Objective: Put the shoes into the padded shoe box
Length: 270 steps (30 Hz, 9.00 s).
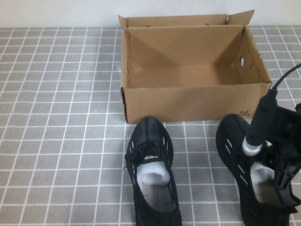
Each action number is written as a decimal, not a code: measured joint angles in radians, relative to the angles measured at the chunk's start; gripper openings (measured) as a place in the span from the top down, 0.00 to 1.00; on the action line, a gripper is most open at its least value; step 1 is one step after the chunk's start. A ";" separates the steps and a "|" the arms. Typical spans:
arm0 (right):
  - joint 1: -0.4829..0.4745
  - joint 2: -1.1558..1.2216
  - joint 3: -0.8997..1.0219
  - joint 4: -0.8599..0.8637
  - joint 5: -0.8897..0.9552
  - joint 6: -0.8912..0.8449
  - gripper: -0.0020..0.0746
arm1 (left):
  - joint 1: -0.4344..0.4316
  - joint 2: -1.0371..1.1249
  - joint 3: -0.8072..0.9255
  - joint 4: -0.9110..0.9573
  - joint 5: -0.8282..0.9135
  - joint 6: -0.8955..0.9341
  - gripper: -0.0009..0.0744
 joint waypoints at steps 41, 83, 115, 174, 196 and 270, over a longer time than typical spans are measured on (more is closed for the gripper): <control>0.000 0.038 -0.528 0.205 0.552 0.111 0.95 | 0.000 0.000 0.000 0.000 0.000 0.000 0.99; -0.002 0.676 -1.347 -0.020 0.331 1.211 0.95 | 0.000 0.000 0.000 0.000 0.000 0.000 0.99; -0.030 0.820 -1.366 0.035 0.164 1.254 0.95 | 0.000 0.000 0.000 0.000 0.000 0.000 0.99; -0.009 0.851 -1.362 -0.074 0.245 1.290 0.95 | 0.000 0.000 0.000 0.000 0.000 0.000 0.99; -0.009 0.956 -1.360 -0.122 0.100 1.297 0.95 | 0.000 0.000 0.000 0.000 0.000 0.000 0.99; -0.011 -0.730 0.258 -0.203 -0.333 0.739 0.98 | 0.000 0.000 0.000 0.000 0.000 0.000 0.99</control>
